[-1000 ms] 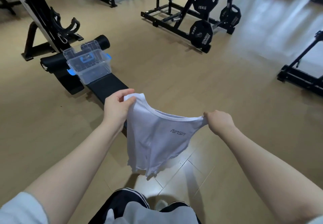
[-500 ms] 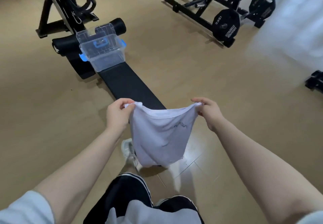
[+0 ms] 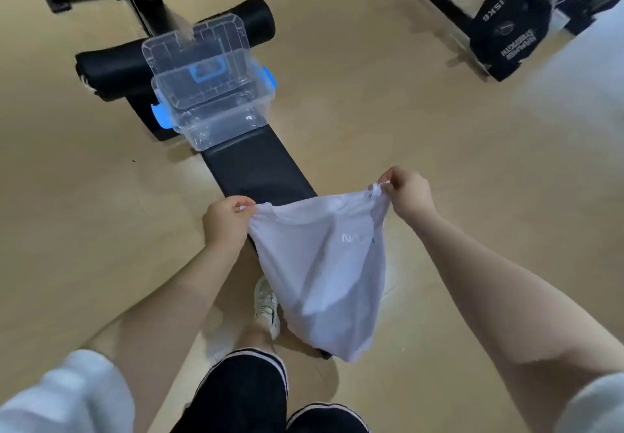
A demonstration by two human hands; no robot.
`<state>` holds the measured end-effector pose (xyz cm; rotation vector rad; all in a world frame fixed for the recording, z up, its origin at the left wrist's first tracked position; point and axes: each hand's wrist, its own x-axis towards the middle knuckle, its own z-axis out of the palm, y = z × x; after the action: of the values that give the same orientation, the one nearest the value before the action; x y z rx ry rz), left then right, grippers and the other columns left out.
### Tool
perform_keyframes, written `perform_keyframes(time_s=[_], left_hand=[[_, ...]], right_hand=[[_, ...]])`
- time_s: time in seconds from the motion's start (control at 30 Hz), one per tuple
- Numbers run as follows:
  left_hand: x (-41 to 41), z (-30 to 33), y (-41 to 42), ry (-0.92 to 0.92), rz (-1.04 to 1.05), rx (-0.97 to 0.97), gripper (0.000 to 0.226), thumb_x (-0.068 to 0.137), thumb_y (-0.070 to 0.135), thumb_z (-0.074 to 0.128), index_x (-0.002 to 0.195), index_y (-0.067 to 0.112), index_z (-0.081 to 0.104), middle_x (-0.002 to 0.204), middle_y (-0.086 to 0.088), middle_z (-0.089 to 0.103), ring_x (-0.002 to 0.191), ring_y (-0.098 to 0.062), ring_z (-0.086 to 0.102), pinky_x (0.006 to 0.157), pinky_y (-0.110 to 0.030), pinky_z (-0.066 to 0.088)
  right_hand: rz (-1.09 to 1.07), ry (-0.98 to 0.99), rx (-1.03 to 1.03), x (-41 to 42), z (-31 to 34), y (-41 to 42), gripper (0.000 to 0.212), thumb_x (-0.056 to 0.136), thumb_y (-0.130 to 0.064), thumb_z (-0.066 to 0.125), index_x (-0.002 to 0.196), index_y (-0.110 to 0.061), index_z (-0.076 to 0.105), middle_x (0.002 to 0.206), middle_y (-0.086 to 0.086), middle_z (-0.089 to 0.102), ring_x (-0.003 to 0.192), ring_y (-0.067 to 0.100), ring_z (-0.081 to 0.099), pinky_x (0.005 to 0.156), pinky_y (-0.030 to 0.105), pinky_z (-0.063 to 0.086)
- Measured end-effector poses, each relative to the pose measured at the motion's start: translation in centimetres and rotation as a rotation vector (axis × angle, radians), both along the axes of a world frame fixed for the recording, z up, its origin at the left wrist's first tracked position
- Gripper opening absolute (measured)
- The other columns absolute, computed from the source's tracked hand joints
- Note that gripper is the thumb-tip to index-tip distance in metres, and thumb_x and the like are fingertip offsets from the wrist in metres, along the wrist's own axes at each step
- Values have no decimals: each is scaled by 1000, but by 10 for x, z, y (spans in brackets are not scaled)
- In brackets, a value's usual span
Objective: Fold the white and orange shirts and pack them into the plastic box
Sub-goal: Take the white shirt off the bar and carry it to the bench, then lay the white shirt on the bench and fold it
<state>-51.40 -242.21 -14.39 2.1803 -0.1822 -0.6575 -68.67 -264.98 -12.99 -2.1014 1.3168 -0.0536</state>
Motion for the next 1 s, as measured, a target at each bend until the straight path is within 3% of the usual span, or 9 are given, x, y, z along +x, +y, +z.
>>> perform_keyframes(time_s=[0.1, 0.2, 0.33, 0.43, 0.53, 0.7, 0.77, 0.87, 1.0], left_hand=[[29, -22, -13, -2, -6, 41, 13, 85, 8, 57, 88, 5, 69, 89, -9, 66, 82, -19, 55, 72, -23, 36], [79, -67, -38, 21, 15, 106, 15, 88, 7, 51, 86, 9, 66, 91, -9, 62, 80, -24, 55, 70, -27, 39], [131, -123, -58, 15, 32, 228, 16, 92, 9, 40, 84, 17, 51, 91, -6, 57, 80, -27, 53, 71, -37, 43], [161, -155, -67, 15, 96, 215, 13, 93, 5, 40, 85, 13, 48, 89, -7, 53, 81, -24, 48, 68, -32, 36], [191, -176, -73, 43, 184, 172, 15, 95, 9, 41, 100, 7, 54, 97, -5, 51, 87, -19, 46, 71, -25, 32], [240, -210, -72, 2, 282, 188, 17, 93, 13, 44, 102, 8, 57, 105, -10, 60, 88, -23, 51, 73, -25, 35], [249, -223, -70, 33, 295, 201, 20, 93, 16, 44, 109, 9, 54, 111, -10, 60, 97, -26, 54, 78, -27, 38], [243, -240, -62, 132, 236, 312, 45, 95, 27, 46, 136, 11, 37, 139, -9, 44, 120, -28, 49, 90, -32, 39], [204, -253, -45, 274, 149, 367, 59, 94, 37, 45, 144, 13, 25, 147, -8, 36, 125, -31, 45, 91, -36, 41]], right_hand=[[90, 57, -75, 35, -18, -18, 18, 89, -8, 47, 96, -10, 64, 103, 14, 63, 98, 32, 56, 74, 32, 43], [113, 102, -89, 95, -63, -42, 19, 91, -12, 46, 100, -13, 63, 118, 11, 52, 113, 30, 44, 91, 36, 39], [128, 193, -6, 162, -115, -68, 21, 95, -11, 32, 104, -11, 51, 94, 16, 60, 96, 33, 53, 82, 36, 36], [55, 76, 154, 204, -151, -80, 18, 92, -6, 32, 94, -15, 47, 73, 0, 51, 78, 25, 49, 71, 34, 38], [27, 9, 214, 241, -179, -89, 18, 92, -5, 33, 93, -15, 48, 68, -7, 45, 75, 22, 45, 57, 26, 34], [2, -59, 207, 293, -221, -98, 15, 93, -8, 34, 93, -17, 46, 68, -7, 45, 73, 21, 45, 58, 26, 34], [-37, -92, 209, 303, -234, -97, 19, 92, -7, 33, 103, -14, 49, 77, -3, 50, 73, 18, 46, 65, 26, 36], [0, -38, 217, 296, -250, -88, 34, 95, -9, 36, 128, -9, 41, 113, 6, 51, 99, 23, 50, 88, 31, 41], [104, 93, 212, 244, -257, -70, 39, 95, -7, 39, 134, -4, 37, 137, 16, 41, 123, 28, 45, 97, 29, 34]])
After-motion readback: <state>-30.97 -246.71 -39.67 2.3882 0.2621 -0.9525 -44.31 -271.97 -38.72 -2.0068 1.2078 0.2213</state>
